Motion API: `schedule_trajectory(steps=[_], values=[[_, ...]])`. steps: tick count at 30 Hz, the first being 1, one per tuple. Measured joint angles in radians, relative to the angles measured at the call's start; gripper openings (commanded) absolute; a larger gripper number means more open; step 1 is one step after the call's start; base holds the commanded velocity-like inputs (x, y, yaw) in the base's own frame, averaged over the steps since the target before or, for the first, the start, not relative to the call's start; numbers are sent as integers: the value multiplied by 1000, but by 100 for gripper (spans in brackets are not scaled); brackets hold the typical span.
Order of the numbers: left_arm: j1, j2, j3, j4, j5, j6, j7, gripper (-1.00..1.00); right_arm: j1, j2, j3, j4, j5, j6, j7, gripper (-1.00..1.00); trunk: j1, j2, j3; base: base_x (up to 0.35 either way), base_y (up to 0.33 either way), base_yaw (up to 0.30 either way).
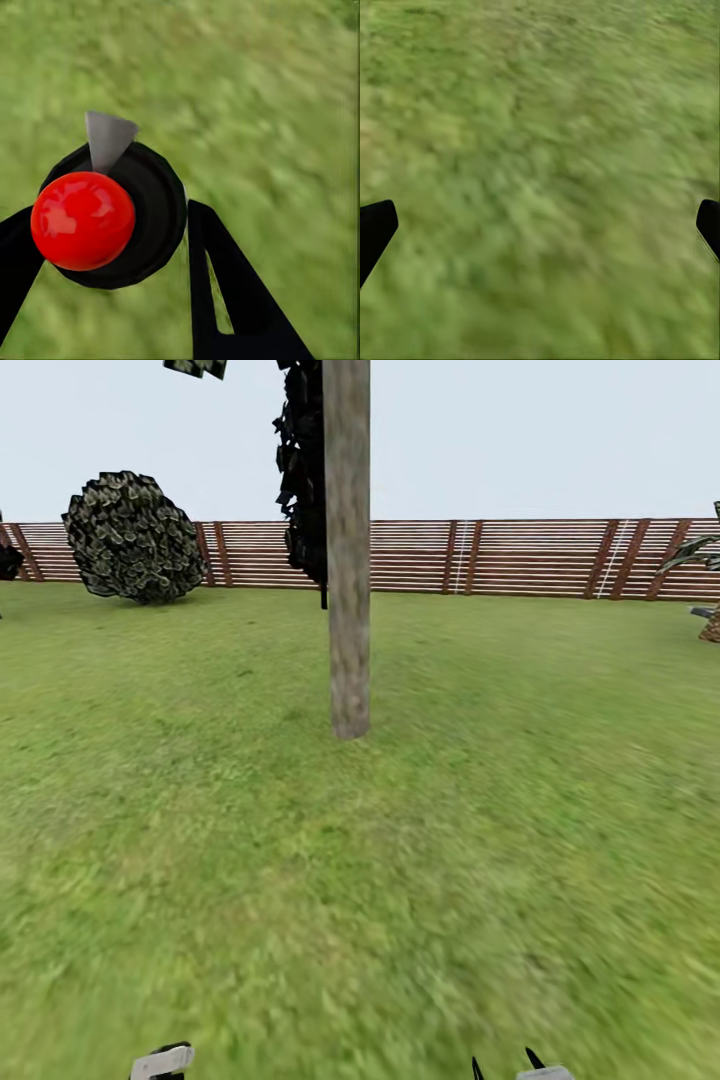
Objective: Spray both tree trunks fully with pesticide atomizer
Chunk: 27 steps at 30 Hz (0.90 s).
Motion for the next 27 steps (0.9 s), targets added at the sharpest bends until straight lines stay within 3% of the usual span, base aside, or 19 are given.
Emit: schedule_trajectory(steps=[27], values=[[0, 1, 2, 1, 8, 0, 0, -100, 0, 0, 0, -1, -1, 0, 0, 100, 0, 0, 0, 340, -76, 0]])
